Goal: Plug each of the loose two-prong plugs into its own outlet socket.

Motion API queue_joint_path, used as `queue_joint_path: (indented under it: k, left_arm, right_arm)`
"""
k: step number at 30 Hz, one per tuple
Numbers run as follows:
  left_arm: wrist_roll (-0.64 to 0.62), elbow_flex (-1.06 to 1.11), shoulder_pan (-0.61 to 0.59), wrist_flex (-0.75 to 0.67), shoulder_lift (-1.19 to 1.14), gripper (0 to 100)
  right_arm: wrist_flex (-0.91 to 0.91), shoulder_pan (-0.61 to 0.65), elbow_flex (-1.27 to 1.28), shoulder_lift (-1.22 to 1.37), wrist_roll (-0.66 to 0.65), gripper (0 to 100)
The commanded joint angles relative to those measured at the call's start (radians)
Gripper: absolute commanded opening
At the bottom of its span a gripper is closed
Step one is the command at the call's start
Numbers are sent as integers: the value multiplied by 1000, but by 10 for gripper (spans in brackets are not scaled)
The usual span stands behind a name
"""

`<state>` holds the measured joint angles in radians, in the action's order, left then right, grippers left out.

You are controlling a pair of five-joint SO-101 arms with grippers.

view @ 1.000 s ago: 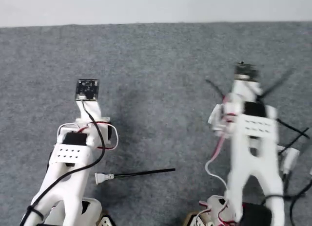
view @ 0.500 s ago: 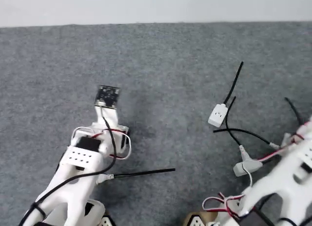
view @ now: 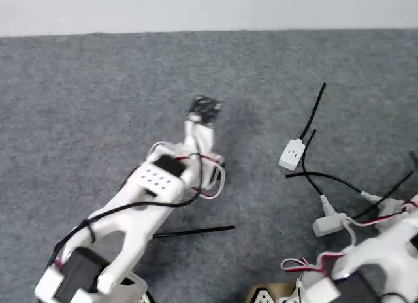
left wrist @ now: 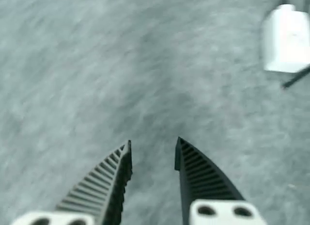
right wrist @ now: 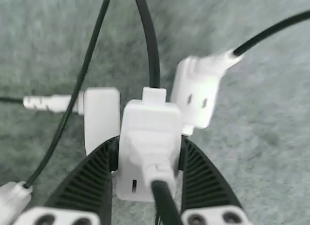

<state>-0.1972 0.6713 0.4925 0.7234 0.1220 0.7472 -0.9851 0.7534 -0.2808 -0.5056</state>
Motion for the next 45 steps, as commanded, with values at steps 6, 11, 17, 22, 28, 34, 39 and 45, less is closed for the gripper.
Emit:
queue_joint_path:
  k: [6, 11, 17, 22, 28, 34, 39, 45]
  left_arm:
    - [40, -352, 195, 6, -261, 261]
    - [44, -607, 210, 35, -503, 276]
    - [46, -960, 204, 201, -700, 276]
    - [46, -1155, 207, 219, -847, 276]
    - [104, -1313, 207, 273, -991, 275]
    - [149, -1494, 219, 387, -1106, 275]
    - [227, -1653, 232, 509, -1206, 253]
    - [226, -1847, 226, 597, -1307, 5]
  right_arm:
    - [-12, -42, -235, 226, 51, 240]
    - [-12, -39, -262, 242, 52, 193]
    - [-13, -24, -258, 251, 46, 188]
    - [-12, -24, -256, 251, 49, 188]
    - [-12, -22, -256, 251, 46, 188]
    - [13, -24, -255, 252, 46, 188]
    - [36, -24, -255, 252, 44, 187]
    - [38, -24, -255, 252, 44, 187]
